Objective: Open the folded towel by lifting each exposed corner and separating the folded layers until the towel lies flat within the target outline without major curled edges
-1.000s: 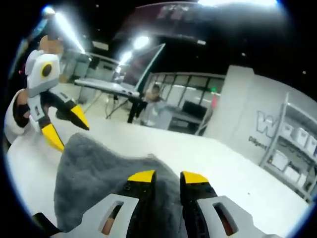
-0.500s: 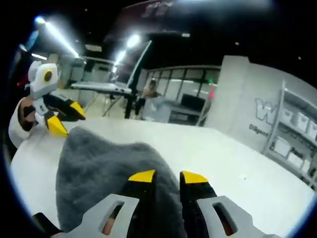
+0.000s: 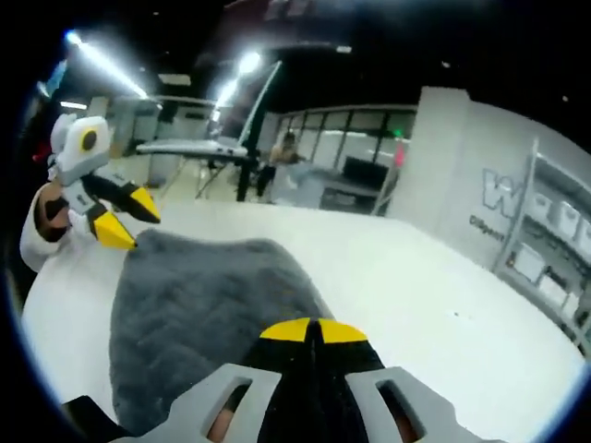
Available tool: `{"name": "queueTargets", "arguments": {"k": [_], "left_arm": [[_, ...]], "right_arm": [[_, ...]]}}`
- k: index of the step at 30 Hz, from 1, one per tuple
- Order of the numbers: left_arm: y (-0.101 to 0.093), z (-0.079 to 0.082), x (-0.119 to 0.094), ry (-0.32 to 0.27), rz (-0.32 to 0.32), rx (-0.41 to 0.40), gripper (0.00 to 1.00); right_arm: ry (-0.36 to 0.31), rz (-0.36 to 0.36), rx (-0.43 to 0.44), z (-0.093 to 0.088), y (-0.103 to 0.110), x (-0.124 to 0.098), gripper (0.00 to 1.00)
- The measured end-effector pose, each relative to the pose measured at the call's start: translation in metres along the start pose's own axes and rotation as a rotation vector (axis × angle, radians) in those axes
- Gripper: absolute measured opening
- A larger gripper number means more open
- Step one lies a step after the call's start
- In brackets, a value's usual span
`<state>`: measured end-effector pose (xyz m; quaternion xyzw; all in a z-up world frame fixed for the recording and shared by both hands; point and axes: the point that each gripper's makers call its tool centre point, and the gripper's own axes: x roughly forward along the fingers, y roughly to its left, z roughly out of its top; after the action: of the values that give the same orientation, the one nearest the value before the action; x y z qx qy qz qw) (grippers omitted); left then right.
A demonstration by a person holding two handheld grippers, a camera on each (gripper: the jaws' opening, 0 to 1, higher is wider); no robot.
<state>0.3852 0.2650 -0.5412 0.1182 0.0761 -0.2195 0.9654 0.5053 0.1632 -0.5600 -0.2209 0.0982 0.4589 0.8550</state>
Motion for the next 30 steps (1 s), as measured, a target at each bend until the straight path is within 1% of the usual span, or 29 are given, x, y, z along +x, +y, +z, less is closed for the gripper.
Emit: {"name": "queueTargets", "arguments": {"k": [3,5,8,10,13,14,15,16,17,18,20,21,23,25,27,28,29,30], "left_arm": [[-0.002,-0.002,0.000,0.007,-0.009,0.001,0.17],[-0.002,-0.005,0.000,0.020,-0.012,0.001,0.14],[0.003,-0.015,-0.001,0.057,0.009,-0.007,0.09],[0.004,-0.021,0.000,0.076,0.013,-0.007,0.04],[0.001,-0.028,0.000,0.105,-0.001,-0.045,0.01],[-0.001,-0.037,-0.001,0.151,-0.002,-0.072,0.01],[-0.001,-0.040,0.000,0.165,-0.002,-0.076,0.01],[-0.001,-0.039,0.001,0.157,0.001,-0.070,0.01],[-0.001,-0.039,0.001,0.160,0.002,-0.071,0.01],[-0.002,-0.039,0.000,0.161,0.004,-0.070,0.01],[-0.002,-0.039,0.000,0.164,0.008,-0.062,0.01],[-0.003,-0.039,0.000,0.163,0.009,-0.059,0.01],[-0.003,-0.039,-0.001,0.162,0.009,-0.062,0.01],[-0.002,-0.038,-0.002,0.157,0.007,-0.078,0.01],[-0.003,-0.037,-0.004,0.156,-0.002,-0.099,0.01],[0.002,-0.036,-0.004,0.155,-0.007,-0.111,0.01],[0.003,-0.035,-0.005,0.152,-0.011,-0.118,0.01],[0.003,-0.033,-0.006,0.146,-0.013,-0.125,0.01]], "right_arm": [[0.031,0.006,-0.015,-0.008,0.002,0.003,0.00],[0.048,0.016,-0.008,-0.013,0.004,0.004,0.00],[0.075,0.020,0.000,-0.022,0.004,0.006,0.00],[0.074,0.026,0.013,-0.025,0.004,0.007,0.00],[0.066,0.030,0.039,-0.025,0.003,0.005,0.00],[0.065,0.029,0.028,-0.024,0.003,0.004,0.00],[0.068,0.008,-0.027,-0.024,-0.003,0.001,0.02],[0.070,0.001,-0.038,-0.024,-0.004,0.000,0.05],[0.082,-0.032,-0.065,-0.025,-0.011,-0.002,0.08],[0.094,-0.067,-0.085,-0.026,-0.018,-0.006,0.07],[0.094,-0.077,-0.116,-0.027,-0.024,-0.012,0.06],[0.090,-0.078,-0.109,-0.028,-0.028,-0.014,0.06],[0.071,-0.077,-0.062,-0.028,-0.034,-0.019,0.06],[0.073,-0.080,-0.059,-0.032,-0.040,-0.024,0.06],[0.083,-0.087,-0.085,-0.035,-0.047,-0.033,0.06],[0.083,-0.092,-0.089,-0.036,-0.051,-0.038,0.06],[0.081,-0.094,-0.088,-0.037,-0.053,-0.041,0.06],[0.080,-0.097,-0.063,-0.038,-0.057,-0.046,0.06]]}}
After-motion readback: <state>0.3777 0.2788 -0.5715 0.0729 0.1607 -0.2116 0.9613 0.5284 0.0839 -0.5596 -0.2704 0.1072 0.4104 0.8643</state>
